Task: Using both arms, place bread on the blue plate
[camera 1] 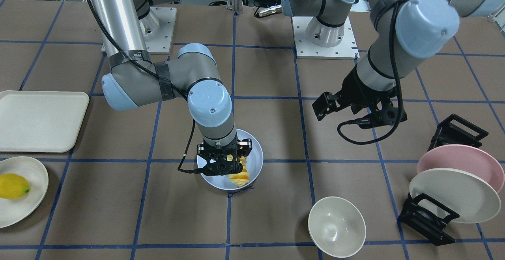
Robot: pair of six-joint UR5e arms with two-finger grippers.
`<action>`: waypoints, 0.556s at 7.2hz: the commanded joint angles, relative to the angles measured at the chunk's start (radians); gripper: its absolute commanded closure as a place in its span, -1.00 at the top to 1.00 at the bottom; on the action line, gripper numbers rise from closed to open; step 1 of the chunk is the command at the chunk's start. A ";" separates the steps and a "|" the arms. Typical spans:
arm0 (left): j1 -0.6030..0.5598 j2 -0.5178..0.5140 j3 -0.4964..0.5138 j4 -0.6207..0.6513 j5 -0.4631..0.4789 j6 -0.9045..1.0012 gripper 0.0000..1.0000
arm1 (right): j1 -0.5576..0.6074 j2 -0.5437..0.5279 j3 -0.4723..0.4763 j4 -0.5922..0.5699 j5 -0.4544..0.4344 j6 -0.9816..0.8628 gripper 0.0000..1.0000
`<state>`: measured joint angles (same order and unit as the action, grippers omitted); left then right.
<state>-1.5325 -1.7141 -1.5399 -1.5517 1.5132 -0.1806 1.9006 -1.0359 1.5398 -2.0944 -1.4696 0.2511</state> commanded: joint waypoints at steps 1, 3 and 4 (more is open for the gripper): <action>-0.053 0.066 0.004 -0.021 0.012 0.012 1.00 | 0.000 -0.010 -0.003 0.000 0.003 -0.006 1.00; -0.083 0.073 -0.002 -0.008 0.013 0.073 1.00 | -0.065 -0.175 0.000 0.209 -0.015 -0.009 1.00; -0.081 0.073 -0.005 -0.007 0.012 0.113 1.00 | -0.152 -0.241 0.003 0.329 -0.015 -0.013 1.00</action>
<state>-1.6097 -1.6442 -1.5410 -1.5612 1.5253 -0.1124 1.8314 -1.1861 1.5410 -1.9135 -1.4789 0.2420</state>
